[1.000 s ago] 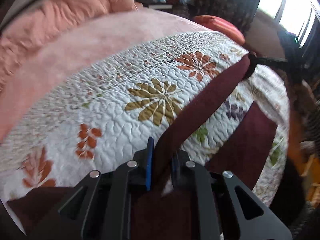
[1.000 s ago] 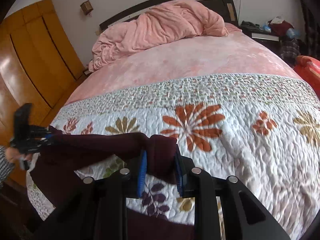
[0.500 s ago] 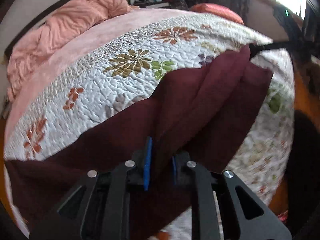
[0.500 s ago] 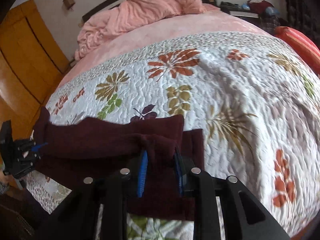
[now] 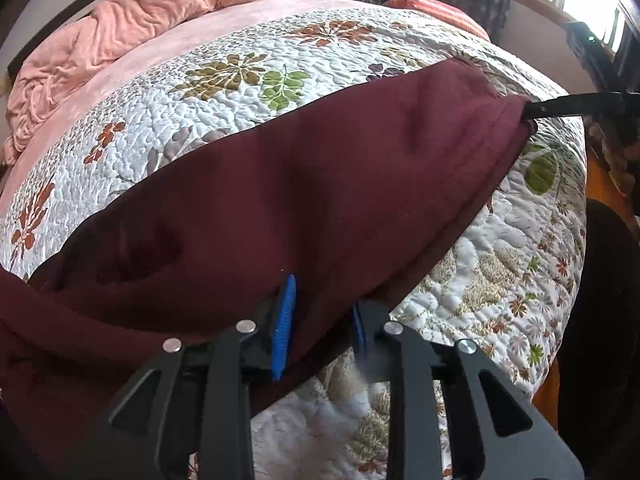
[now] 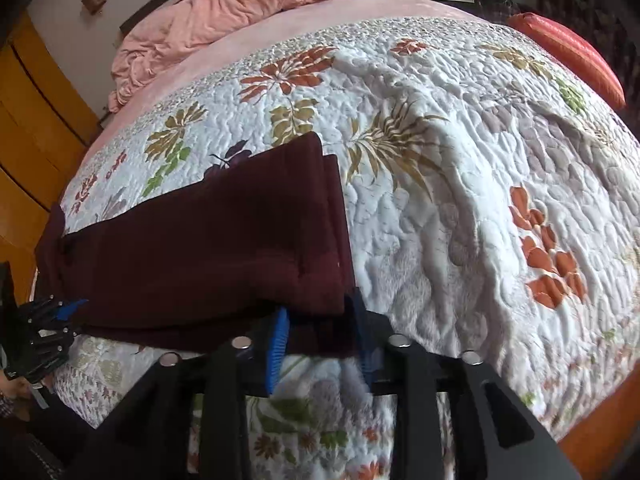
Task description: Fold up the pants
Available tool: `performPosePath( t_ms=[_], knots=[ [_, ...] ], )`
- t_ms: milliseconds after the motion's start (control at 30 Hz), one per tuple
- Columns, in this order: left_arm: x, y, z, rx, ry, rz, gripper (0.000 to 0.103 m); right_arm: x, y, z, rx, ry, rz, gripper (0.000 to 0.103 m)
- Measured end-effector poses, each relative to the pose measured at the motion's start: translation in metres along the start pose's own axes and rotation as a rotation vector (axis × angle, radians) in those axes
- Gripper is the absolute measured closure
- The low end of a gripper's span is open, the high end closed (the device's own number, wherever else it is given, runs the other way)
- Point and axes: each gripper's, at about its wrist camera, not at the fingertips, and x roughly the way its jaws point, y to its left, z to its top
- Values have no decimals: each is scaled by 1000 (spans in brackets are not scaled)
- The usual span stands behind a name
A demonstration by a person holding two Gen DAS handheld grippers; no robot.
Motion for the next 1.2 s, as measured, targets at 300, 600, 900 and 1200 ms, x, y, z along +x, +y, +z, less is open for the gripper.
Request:
performPosePath(
  t_ms=[300,600,900,1200],
  knots=[
    [-4,-6,-2,-40,-37,-78,46,-64,69,19,7,-156,181,35],
    [-38,17,-14,-166,-87,-158,46,35,96,-1,0,83,5,36],
    [-112,129,-87,-456,-146,57,35,0,196,28,-137,57,235,28],
    [-108,231,-177,-859,-30,64,41,67,411,29,-476,231,478,19]
  ],
)
